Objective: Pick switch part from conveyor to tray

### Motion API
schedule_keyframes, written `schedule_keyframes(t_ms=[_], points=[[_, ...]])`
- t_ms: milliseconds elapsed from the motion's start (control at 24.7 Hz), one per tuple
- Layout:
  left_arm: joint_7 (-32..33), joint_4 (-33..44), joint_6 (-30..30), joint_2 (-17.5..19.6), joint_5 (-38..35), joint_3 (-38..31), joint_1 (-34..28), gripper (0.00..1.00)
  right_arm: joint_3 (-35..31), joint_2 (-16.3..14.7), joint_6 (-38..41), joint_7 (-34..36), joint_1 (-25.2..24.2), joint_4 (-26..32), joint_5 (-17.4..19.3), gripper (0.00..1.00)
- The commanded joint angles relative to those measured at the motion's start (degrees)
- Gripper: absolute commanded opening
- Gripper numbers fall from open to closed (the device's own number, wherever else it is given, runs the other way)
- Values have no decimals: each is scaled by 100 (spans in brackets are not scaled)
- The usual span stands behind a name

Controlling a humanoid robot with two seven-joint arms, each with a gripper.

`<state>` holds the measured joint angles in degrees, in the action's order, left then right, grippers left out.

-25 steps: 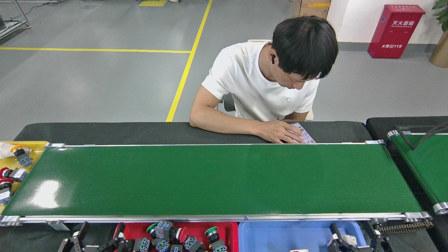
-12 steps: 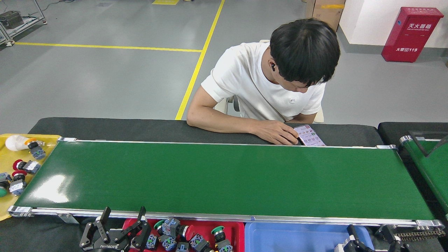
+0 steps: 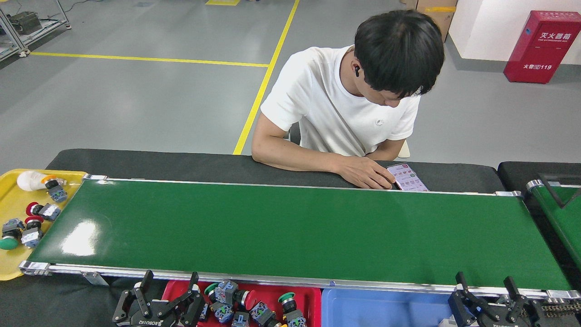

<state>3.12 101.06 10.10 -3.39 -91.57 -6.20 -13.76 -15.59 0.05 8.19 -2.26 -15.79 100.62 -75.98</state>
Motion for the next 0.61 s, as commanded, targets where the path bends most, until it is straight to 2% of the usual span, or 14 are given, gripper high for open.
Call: schedule_keyframes(t_ms=[0, 162, 567], points=[[-48, 72, -43, -4, -27, 4, 40, 100, -14, -32, 103, 23, -12, 89, -5, 99], [-57, 72, -70, 5, -27, -66, 31, 100, -14, -32, 437, 23, -161, 89, -5, 99], [-57, 72, -26, 5, 26, -154, 13, 100, -32, -137, 446, 155, -205, 89, 4, 99]])
